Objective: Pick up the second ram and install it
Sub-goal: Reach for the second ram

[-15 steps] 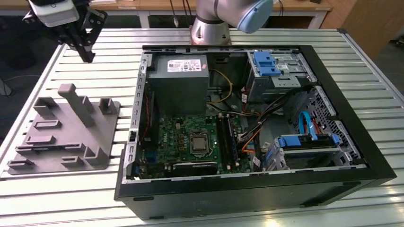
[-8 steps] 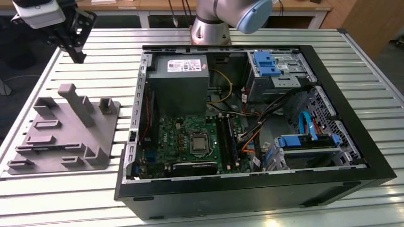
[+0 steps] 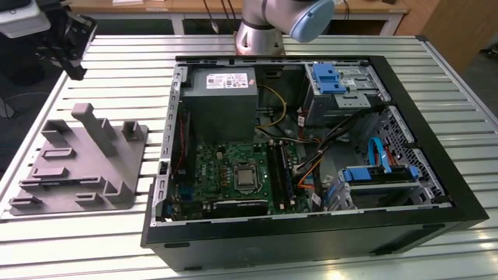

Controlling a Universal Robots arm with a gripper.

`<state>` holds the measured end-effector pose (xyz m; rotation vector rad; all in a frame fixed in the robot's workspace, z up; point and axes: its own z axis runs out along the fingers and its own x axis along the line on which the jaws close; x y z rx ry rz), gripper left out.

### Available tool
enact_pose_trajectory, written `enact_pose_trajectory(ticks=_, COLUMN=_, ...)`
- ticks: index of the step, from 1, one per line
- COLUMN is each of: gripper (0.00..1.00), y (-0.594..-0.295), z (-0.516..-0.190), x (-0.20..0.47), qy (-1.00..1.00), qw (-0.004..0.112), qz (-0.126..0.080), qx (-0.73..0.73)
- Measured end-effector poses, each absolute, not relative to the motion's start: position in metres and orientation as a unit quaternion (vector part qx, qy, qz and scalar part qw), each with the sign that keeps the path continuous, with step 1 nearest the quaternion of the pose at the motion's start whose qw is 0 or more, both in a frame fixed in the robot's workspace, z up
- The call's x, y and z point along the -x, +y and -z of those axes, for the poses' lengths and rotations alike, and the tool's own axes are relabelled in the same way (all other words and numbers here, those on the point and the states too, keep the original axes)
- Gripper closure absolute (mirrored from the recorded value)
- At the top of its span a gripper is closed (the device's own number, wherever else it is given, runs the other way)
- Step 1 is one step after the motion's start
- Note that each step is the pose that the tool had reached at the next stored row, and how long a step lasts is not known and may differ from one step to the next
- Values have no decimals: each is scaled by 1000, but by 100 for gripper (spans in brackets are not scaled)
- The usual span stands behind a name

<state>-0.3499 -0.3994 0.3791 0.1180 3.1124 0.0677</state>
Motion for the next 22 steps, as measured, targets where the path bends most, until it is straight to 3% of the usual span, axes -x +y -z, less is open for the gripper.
enact_pose_trajectory(ticks=22, gripper=90, y=-399, z=-370, x=405, qy=999, qw=13, qz=-22, qx=-38)
